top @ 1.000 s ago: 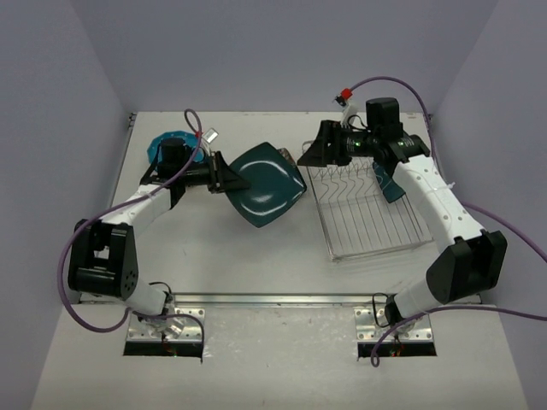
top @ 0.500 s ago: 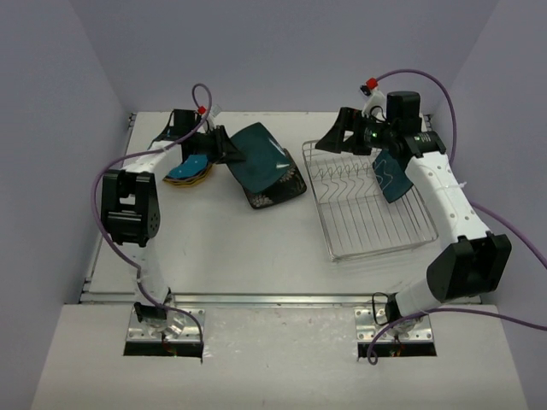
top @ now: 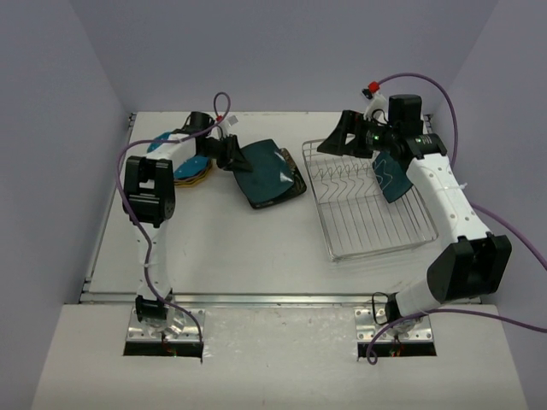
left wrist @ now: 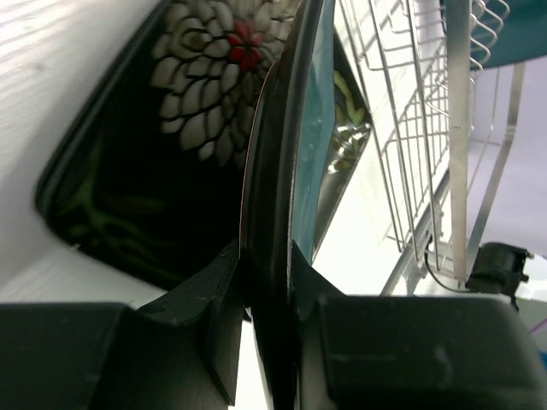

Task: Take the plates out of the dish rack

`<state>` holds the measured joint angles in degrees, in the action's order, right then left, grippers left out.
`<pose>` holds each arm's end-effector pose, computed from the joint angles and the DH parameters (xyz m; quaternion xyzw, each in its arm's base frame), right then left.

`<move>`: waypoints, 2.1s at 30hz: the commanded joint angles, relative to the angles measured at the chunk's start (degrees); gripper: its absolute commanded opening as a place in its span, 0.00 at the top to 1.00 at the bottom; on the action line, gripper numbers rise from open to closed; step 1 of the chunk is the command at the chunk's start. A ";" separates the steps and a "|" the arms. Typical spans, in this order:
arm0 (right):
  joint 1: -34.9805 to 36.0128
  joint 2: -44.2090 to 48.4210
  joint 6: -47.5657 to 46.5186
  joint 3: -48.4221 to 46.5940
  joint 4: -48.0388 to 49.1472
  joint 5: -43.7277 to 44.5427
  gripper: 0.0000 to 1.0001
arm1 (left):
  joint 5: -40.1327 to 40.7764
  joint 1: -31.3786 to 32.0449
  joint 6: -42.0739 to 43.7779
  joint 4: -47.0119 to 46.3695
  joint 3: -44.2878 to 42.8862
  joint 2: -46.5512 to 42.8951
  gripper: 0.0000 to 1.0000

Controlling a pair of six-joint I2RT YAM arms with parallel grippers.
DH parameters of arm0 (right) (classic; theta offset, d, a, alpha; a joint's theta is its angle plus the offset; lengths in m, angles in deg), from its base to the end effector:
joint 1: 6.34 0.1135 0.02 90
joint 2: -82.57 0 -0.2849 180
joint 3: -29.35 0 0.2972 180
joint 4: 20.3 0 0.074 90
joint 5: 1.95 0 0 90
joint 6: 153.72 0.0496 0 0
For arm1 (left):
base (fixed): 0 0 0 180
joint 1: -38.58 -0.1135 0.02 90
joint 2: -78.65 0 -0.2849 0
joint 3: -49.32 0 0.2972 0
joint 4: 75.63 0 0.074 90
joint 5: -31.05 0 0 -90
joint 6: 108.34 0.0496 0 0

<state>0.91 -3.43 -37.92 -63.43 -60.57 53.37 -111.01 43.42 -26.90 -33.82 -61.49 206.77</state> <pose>0.3843 0.0773 0.3695 -0.0037 0.8526 0.3802 0.3585 0.5280 -0.0840 0.1595 0.0887 0.8695 -0.4480 0.1882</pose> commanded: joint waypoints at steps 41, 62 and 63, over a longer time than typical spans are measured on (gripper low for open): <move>-0.78 3.82 -12.35 -2.76 -1.91 27.18 0.07 | 53.35 15.25 9.76 -6.61 11.68 -21.55 0.18; -18.24 -16.52 -34.28 -17.65 -10.91 36.19 0.35 | 58.85 21.35 15.18 -10.83 25.25 -42.89 0.15; -18.79 -17.69 -33.95 -18.29 -11.59 35.37 0.36 | 58.83 21.35 15.10 -10.83 25.39 -43.07 0.15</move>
<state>-16.30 -17.87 -69.68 -77.62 -69.77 91.17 -53.05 64.71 -11.95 -43.22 -36.82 166.39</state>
